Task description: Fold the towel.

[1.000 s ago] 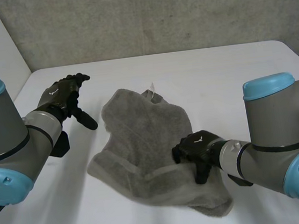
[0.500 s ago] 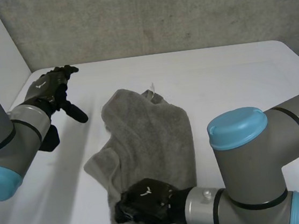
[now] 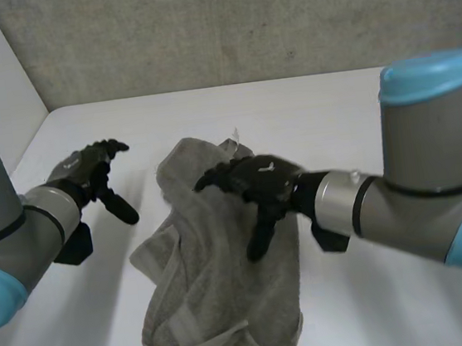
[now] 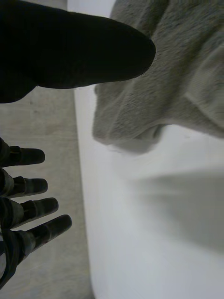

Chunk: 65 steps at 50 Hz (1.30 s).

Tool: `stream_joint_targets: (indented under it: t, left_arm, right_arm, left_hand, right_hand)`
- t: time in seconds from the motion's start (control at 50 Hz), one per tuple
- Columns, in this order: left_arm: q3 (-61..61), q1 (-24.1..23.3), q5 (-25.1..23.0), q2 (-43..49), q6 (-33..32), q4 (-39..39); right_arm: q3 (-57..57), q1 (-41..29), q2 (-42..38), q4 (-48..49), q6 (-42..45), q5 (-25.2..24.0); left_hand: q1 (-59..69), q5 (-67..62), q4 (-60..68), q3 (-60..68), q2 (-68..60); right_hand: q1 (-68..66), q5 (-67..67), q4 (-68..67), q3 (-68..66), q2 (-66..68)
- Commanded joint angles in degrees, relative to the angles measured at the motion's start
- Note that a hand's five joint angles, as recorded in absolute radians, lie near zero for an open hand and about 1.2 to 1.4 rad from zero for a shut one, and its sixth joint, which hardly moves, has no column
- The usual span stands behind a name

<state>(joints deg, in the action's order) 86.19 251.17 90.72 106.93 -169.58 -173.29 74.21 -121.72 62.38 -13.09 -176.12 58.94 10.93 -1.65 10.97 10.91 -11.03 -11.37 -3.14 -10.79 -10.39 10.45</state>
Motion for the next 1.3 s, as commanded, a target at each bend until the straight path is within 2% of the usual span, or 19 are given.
stream_joint_targets:
  t: [0.02,0.12,0.18,0.22,0.32,0.44,0.54,0.58,0.6,0.66,0.68,0.76,0.8,0.88,1.06,1.14,1.26,1.28,1.3]
  left_arm:
    - [-1.6,-1.5,0.2,4.7,0.8,-1.6]
    - [-6.9,-3.3,1.7,10.5,0.9,-2.5]
    - [-13.0,-3.4,4.2,16.9,1.2,-2.4]
    - [-13.1,-3.4,4.2,16.9,1.2,-2.4]
    - [-23.4,-3.6,4.5,26.3,2.1,-2.1]
    - [-30.0,-4.2,4.3,31.2,2.1,-1.7]
    - [-34.6,-5.9,3.8,34.3,2.0,-0.6]
    - [-36.0,-7.9,2.3,35.2,2.0,-0.5]
    - [-36.0,-7.9,2.3,35.2,2.0,-0.5]
    - [-36.3,-10.2,0.6,35.7,1.9,-0.6]
    - [-36.3,-11.4,-0.3,36.0,1.8,-0.6]
    - [-36.2,-14.8,-2.7,36.2,1.9,-0.3]
    - [-35.2,-19.0,-5.2,35.7,2.0,0.8]
    - [-33.0,-22.5,-6.5,35.1,1.4,2.7]
    - [-27.4,-31.0,-6.0,29.9,1.1,3.6]
    - [-25.0,-31.4,-6.0,27.0,1.0,3.6]
    - [-15.1,-29.3,-7.0,18.7,0.8,3.7]
    - [-11.8,-29.4,-7.0,16.6,0.8,3.6]
    - [-11.7,-29.4,-7.0,16.6,0.8,3.6]
  right_arm:
    - [-6.8,4.0,-5.0,-1.8,8.2,6.2]
    - [-5.4,5.7,-5.9,-1.7,12.9,10.2]
    - [-4.7,6.2,-6.0,-1.6,13.1,10.2]
    - [-3.2,7.2,-5.8,-0.7,13.1,10.2]
    - [-0.9,8.5,-5.3,-0.4,13.1,10.2]
    - [2.6,11.0,-4.4,-0.2,13.1,10.1]
    - [4.0,13.2,-3.9,0.2,13.2,10.1]
    - [4.0,13.9,-3.8,0.2,13.3,10.2]
    - [4.0,14.6,-3.4,0.2,13.3,10.2]
    - [3.8,15.4,-3.0,0.2,13.3,10.2]
    - [3.6,16.1,-2.4,0.1,13.3,10.1]
    - [2.9,17.7,-1.0,0.1,13.3,10.1]
    - [2.7,18.3,-0.2,0.1,13.3,10.1]
    - [2.3,19.9,1.2,0.0,13.3,10.0]
    - [0.6,22.1,2.6,0.0,13.3,9.7]
    - [-0.6,21.5,1.7,0.1,13.6,9.5]
    - [-4.2,20.8,-0.9,0.2,14.1,7.7]
    - [-6.0,20.3,-1.8,0.3,15.3,6.6]
    - [-7.8,19.7,-2.9,0.3,17.2,5.5]
  left_hand:
    - [2.5,-1.8,2.4,2.5,-2.4]
    - [3.7,-2.9,3.6,3.7,-3.6]
    - [5.7,-5.0,5.6,5.7,-5.6]
    - [5.7,-5.0,5.6,5.7,-5.6]
    - [7.2,-6.5,7.1,7.2,-7.1]
    - [9.9,-9.2,9.8,9.9,-9.8]
    - [24.2,-23.5,24.1,24.2,-24.1]
    - [46.4,-45.7,46.4,46.5,-46.3]
    - [46.5,-45.8,46.5,46.6,-46.4]
    - [60.5,-59.8,60.5,60.5,-60.4]
    - [69.0,-68.3,68.9,69.0,-68.9]
    - [69.1,-68.3,69.0,69.1,-69.0]
    - [69.1,-68.3,69.0,69.1,-69.0]
    - [69.1,-68.3,69.0,69.1,-69.0]
    - [69.1,-68.3,69.0,69.1,-69.0]
    - [69.1,-68.3,69.0,69.1,-69.0]
    - [69.1,-68.3,69.0,69.1,-69.0]
    - [59.8,-59.0,59.7,59.8,-59.7]
    - [59.7,-59.0,59.6,59.7,-59.6]
  right_hand:
    - [0.3,2.0,-0.3,-0.7,0.6]
    - [0.3,2.0,-0.3,-0.7,0.6]
    - [0.3,2.0,-0.3,-0.7,0.6]
    - [0.3,2.0,-0.3,-0.7,0.6]
    - [0.3,2.0,-0.3,-0.7,0.6]
    - [0.3,2.0,-0.3,-0.7,0.6]
    - [0.4,2.2,-0.1,-0.5,0.5]
    - [0.4,2.2,-0.1,-0.5,0.5]
    - [0.3,2.0,-0.3,-0.7,0.6]
    - [0.3,2.0,-0.3,-0.7,0.6]
    - [0.3,2.0,-0.3,-0.7,0.6]
    - [0.3,2.0,-0.3,-0.7,0.6]
    - [0.3,2.0,-0.3,-0.7,0.6]
    - [0.3,2.0,-0.3,-0.7,0.6]
    - [0.6,2.4,0.0,-0.4,0.3]
    - [0.9,2.7,0.4,0.0,0.0]
    - [1.3,3.1,0.7,0.3,-0.4]
    - [1.1,2.9,0.5,0.1,-0.2]
    - [1.1,2.9,0.5,0.1,-0.2]
